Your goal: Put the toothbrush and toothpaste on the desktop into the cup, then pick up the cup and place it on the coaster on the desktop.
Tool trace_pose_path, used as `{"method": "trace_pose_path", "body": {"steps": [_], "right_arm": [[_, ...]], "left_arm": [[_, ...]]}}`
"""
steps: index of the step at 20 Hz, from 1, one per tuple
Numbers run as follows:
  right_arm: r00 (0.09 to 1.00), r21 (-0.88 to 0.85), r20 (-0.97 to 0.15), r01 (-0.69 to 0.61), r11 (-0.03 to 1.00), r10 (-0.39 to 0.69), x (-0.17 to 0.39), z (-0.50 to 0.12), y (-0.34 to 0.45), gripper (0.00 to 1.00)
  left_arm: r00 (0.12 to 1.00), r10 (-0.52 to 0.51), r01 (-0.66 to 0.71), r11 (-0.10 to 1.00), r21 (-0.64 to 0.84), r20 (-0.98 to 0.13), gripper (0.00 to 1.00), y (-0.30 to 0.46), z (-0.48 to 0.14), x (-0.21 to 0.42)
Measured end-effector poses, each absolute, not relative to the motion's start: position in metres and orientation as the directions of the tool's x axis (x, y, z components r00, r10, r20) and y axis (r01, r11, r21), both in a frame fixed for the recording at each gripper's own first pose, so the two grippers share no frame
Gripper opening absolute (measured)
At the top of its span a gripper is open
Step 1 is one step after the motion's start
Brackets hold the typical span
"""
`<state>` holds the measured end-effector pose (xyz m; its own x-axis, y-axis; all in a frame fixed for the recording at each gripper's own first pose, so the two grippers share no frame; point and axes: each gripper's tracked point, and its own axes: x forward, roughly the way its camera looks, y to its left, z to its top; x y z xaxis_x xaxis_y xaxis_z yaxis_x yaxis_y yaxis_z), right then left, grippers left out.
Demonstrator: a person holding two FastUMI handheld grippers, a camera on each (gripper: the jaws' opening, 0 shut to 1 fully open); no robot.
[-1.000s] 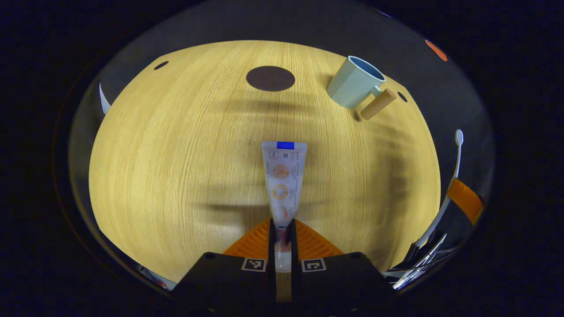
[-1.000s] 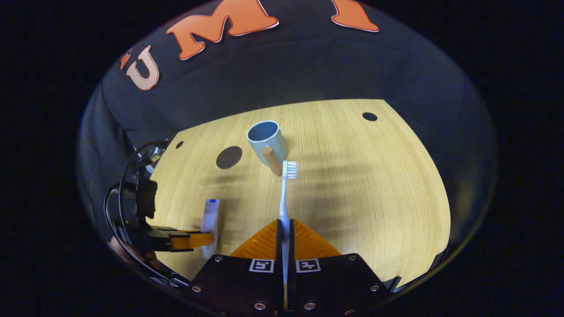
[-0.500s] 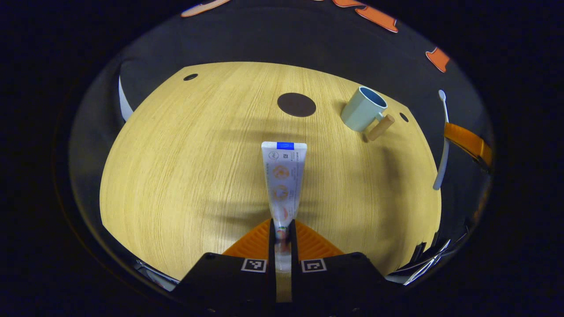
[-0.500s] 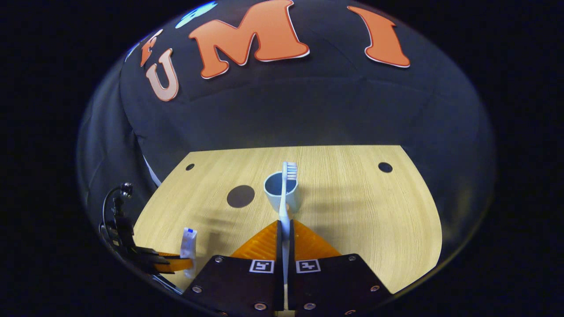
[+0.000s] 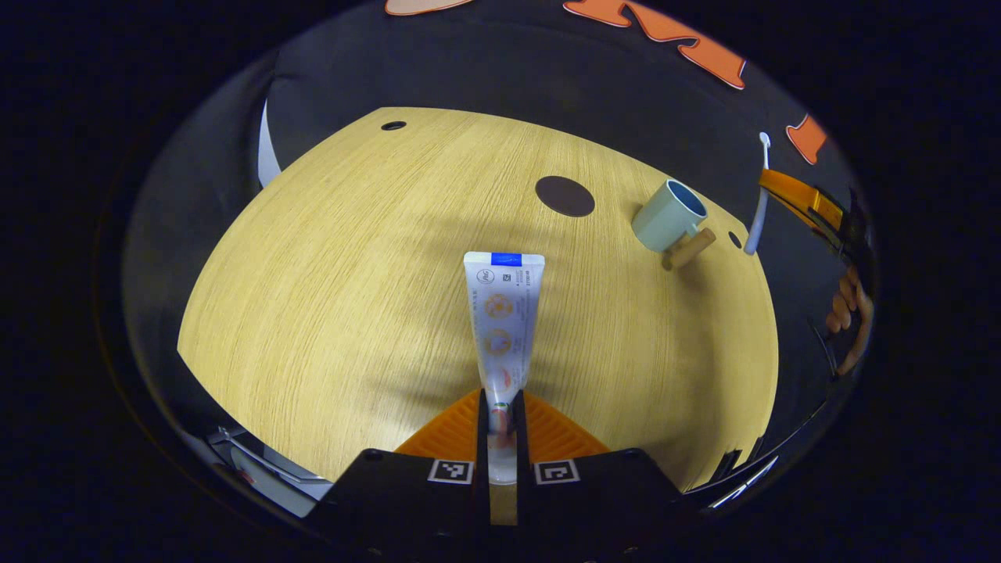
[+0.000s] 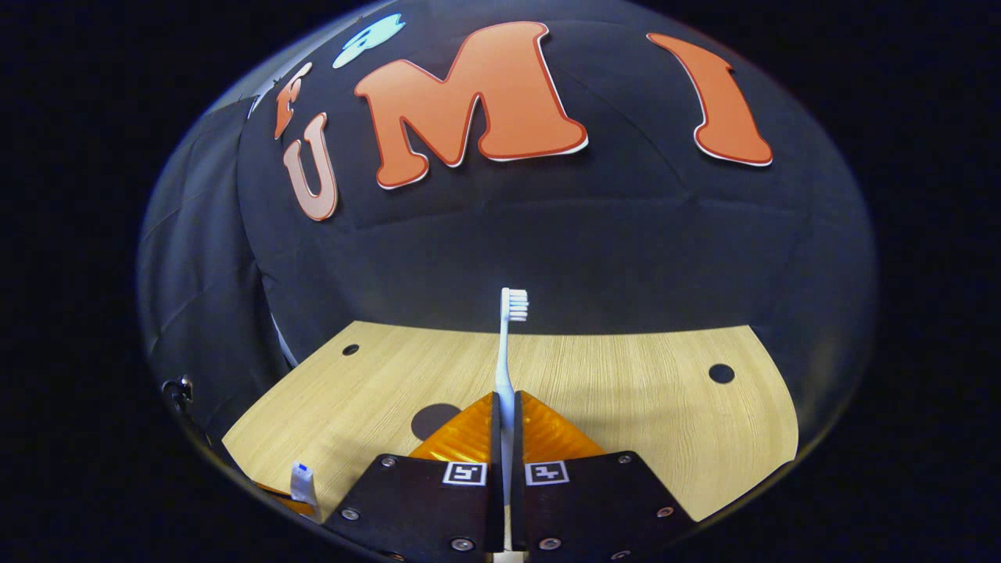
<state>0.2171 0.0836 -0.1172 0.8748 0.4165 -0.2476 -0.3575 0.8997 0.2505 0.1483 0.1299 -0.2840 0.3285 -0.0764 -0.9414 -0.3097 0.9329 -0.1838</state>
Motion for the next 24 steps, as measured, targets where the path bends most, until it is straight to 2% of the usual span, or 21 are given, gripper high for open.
{"method": "trace_pose_path", "body": {"steps": [1, 3, 8, 9, 10, 20, 24], "right_arm": [[0.883, 0.245, -0.215, -0.365, 0.898, 0.417, 0.228, -0.113, 0.085, 0.04], [0.893, 0.242, -0.147, -0.384, 0.891, 0.425, 0.242, -0.105, 0.087, 0.04], [0.892, 0.237, -0.070, -0.421, 0.876, 0.447, 0.272, -0.112, 0.104, 0.04], [0.891, 0.229, -0.064, -0.425, 0.876, 0.449, 0.276, -0.117, 0.107, 0.04], [0.891, 0.220, -0.063, -0.427, 0.877, 0.449, 0.281, -0.122, 0.108, 0.04], [0.885, 0.168, -0.140, -0.422, 0.891, 0.445, 0.298, -0.179, 0.125, 0.04], [0.900, 0.146, -0.193, -0.367, 0.919, 0.390, 0.298, -0.196, 0.117, 0.05]], "left_arm": [[0.328, -0.067, -0.316, 0.932, -0.177, -0.942, 0.17, 0.091, -0.323, 0.191], [0.331, -0.053, -0.328, 0.929, -0.168, -0.942, 0.14, 0.118, -0.298, 0.160], [0.328, -0.022, -0.354, 0.924, -0.145, -0.944, 0.14, 0.118, -0.298, 0.160], [0.326, -0.013, -0.354, 0.926, -0.135, -0.945, 0.17, 0.119, -0.297, 0.159], [0.324, -0.002, -0.354, 0.927, -0.124, -0.946, 0.14, 0.120, -0.296, 0.159], [0.321, 0.028, -0.362, 0.927, -0.095, -0.947, 0.14, 0.122, -0.291, 0.156], [0.335, 0.015, -0.329, 0.939, -0.102, -0.942, 0.14, 0.125, -0.294, 0.156]]}}
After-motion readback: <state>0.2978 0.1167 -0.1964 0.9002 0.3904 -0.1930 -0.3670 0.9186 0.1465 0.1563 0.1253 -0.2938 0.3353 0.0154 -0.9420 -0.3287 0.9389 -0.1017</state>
